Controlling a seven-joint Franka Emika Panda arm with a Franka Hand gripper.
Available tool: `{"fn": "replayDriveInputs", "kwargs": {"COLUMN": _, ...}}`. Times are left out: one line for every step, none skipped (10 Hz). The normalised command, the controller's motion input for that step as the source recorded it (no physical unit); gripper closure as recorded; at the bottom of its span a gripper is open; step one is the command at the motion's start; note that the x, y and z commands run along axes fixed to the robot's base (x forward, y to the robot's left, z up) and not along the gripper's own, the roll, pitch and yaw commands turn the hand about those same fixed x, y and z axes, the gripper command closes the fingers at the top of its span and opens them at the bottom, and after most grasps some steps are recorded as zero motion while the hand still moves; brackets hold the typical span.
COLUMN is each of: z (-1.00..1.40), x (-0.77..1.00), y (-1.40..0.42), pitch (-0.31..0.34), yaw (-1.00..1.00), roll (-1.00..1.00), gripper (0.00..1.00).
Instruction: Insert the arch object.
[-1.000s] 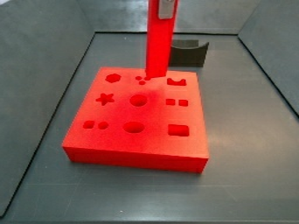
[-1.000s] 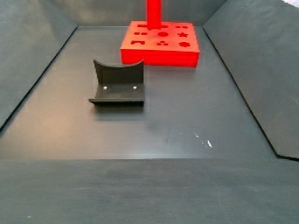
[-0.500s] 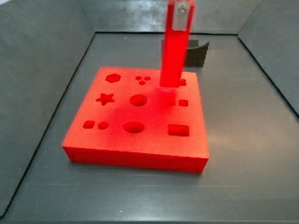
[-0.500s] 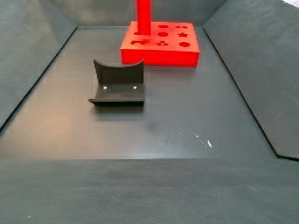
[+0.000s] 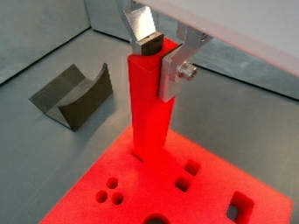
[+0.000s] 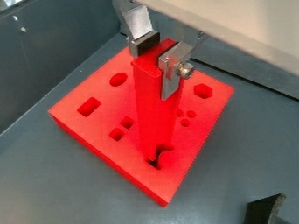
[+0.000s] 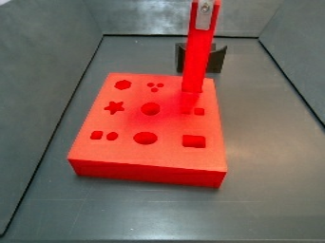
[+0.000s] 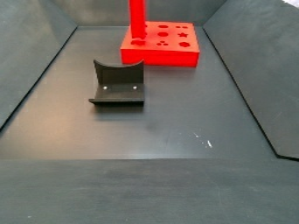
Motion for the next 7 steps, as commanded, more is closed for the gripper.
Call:
{"fn": "replayDriveInputs", "kwargs": {"z": -0.18, "x": 0.07, "y": 0.01, "pitch": 0.0, "yaw": 0.02, "roll": -0.03, "gripper": 1.0}}
{"fn": "replayDriveInputs", "kwargs": {"z": -0.27, "x": 0.17, "y": 0.05, "pitch": 0.0, "yaw": 0.02, "roll": -0.06, "gripper": 1.0}}
{"fn": "replayDriveInputs", "kwargs": {"z": -0.22, "x": 0.12, "y": 0.02, "pitch": 0.0, "yaw": 0.01, "roll": -0.04, "gripper": 1.0}}
{"fn": "replayDriveInputs", "kwargs": {"z": -0.2, "x": 0.08, "y": 0.0, "pitch": 0.0, "yaw": 0.0, "roll": -0.04, "gripper": 1.0}}
{"fn": "replayDriveInputs", "kwargs": {"z": -0.24, "x": 0.0, "y": 0.11, "pitch": 0.0, "yaw": 0.0, "roll": 0.0, "gripper": 1.0}}
{"fn": "replayDriveInputs", "kwargs": {"z": -0.18, "x": -0.1, "y": 0.33, "pitch": 0.0, "yaw": 0.0, "roll": 0.0, "gripper": 1.0}}
{"fn": "replayDriveInputs", "kwargs": {"z": -0.13, "x": -0.03, "y": 0.32, "pitch": 0.0, "yaw": 0.0, "roll": -0.08, "gripper": 1.0}}
